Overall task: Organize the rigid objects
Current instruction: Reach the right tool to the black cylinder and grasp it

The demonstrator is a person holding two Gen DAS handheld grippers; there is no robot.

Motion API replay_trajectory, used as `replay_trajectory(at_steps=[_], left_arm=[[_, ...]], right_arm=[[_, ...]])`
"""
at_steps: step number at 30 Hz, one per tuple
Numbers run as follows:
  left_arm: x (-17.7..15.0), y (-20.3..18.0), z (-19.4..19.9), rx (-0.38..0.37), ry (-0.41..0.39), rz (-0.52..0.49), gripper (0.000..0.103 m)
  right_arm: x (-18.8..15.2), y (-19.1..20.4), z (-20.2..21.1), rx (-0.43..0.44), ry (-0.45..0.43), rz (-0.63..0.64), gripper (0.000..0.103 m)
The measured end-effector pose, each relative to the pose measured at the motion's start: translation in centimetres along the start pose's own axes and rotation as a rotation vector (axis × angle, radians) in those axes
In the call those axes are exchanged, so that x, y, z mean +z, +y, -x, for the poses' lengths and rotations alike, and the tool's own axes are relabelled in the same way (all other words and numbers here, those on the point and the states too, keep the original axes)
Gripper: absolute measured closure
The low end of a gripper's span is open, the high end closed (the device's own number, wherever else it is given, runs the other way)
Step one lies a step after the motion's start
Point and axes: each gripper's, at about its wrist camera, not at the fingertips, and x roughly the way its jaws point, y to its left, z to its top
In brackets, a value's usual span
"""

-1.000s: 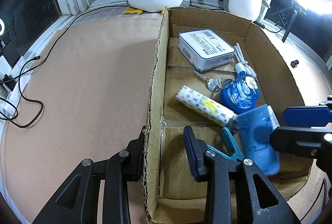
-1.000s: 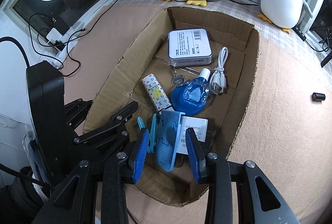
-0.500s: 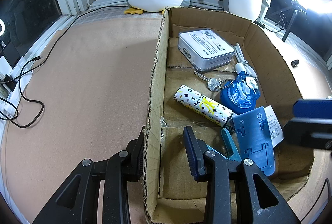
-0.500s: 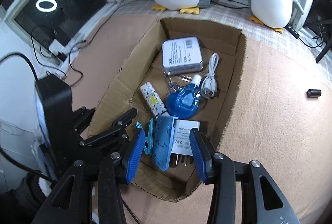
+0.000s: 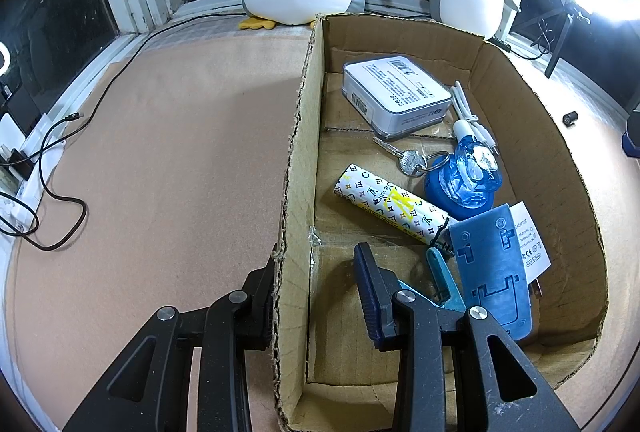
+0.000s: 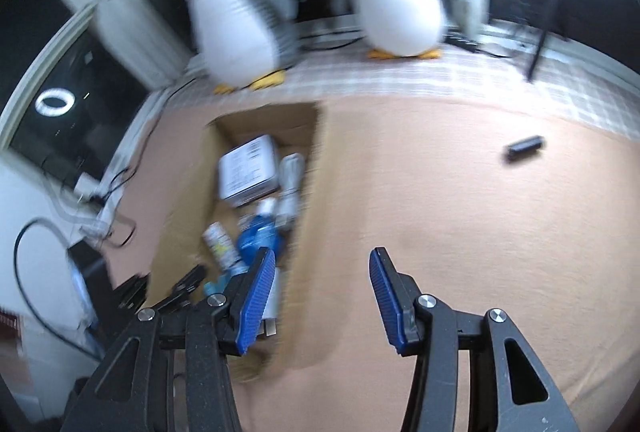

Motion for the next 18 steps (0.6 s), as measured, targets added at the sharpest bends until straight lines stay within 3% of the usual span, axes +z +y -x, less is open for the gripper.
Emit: replay_trajectory(at_steps=[9,18], left_arm=[[0.1,-0.1,-0.1,0.001,-0.001,-0.001,0.067],[0.1,-0.1,-0.1,0.000,0.000,0.000,0.067]], right_arm=[[2.9,-9.1,-1.0,-0.081,-0.013,-0.232,0.058],[6.3,-15.1,-4.1,-0.140,0.010,-0.376,0.058]])
